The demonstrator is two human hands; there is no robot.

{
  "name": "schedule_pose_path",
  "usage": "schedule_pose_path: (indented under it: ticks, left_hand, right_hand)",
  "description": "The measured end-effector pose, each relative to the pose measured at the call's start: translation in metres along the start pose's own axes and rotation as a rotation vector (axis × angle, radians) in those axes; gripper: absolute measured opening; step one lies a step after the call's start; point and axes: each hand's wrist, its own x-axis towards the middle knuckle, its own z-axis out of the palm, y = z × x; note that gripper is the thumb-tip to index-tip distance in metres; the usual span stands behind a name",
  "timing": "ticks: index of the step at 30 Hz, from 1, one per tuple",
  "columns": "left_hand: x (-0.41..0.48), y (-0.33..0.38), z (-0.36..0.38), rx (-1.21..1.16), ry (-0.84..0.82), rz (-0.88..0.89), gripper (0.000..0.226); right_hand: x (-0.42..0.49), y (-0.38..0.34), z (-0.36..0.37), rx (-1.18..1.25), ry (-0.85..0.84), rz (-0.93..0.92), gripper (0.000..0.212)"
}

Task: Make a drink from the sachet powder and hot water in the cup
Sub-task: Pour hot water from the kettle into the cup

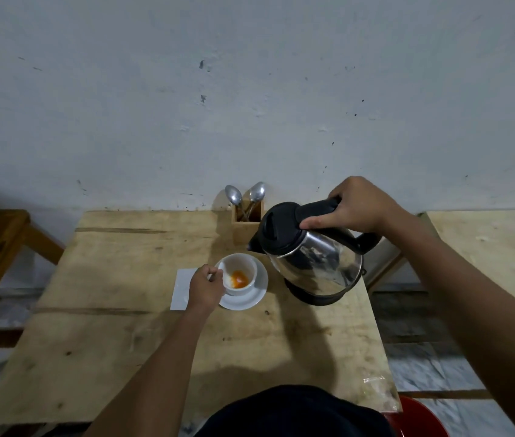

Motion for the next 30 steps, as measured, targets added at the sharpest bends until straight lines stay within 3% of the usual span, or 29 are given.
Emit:
schedule_pose_path:
  ticks: [5, 15, 30]
  left_hand:
    - [0.004, -0.004, -0.001, 0.015, -0.007, 0.021, 0.014]
    - [0.005, -0.004, -0.002, 0.01, -0.033, 0.026, 0.014]
    - [0.005, -0.003, -0.001, 0.014, -0.024, 0.025, 0.013]
  right_hand:
    - [0.008, -0.025, -0.003, -0.187, -0.05, 0.028, 0.08]
    - [0.03, -0.055, 0.003, -0.409, -0.131, 0.067, 0.079]
    - [0.035, -0.075, -0.007, -0.543, -0.18, 0.024, 0.077]
